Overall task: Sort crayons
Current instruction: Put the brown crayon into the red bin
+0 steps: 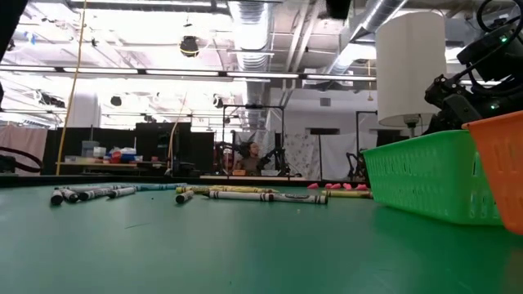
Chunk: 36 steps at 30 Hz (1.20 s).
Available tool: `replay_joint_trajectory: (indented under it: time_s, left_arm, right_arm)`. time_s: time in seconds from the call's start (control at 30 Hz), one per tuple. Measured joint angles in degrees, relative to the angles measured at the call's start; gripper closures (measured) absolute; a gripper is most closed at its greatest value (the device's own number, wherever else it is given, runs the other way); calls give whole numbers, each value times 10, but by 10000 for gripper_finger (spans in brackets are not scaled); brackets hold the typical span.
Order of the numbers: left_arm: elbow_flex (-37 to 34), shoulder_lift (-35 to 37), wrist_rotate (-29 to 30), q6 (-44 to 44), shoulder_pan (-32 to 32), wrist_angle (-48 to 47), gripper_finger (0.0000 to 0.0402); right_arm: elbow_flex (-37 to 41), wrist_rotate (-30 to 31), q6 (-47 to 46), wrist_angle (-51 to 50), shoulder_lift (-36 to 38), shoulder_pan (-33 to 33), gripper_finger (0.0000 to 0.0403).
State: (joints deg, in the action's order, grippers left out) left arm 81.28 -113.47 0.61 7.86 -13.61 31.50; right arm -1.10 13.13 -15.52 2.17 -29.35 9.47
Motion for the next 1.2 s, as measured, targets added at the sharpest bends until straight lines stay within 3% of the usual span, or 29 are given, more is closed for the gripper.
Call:
replay_joint_trajectory:
  time_s: [0.13, 0.4, 0.73, 1.0, 1.2]
  left_arm:
    - [39, -36, -2, -3, -10, -9, 395]
    - [243, -162, -52, 77, -27, -144, 395]
    - [479, -321, -128, 158, -23, -233, 395]
    - [515, -381, -139, 282, -23, -232, 394]
    - [515, -388, -149, 301, -21, -231, 393]
  right_arm:
    - [0, 0, -1, 1, 0, 0, 335]
    - [0, -6, -16, -1, 0, -1, 335]
    - [0, -12, -25, -4, 0, -1, 335]
    - [0, -13, -26, -5, 0, -1, 335]
    - [0, -13, -26, -6, 0, -1, 335]
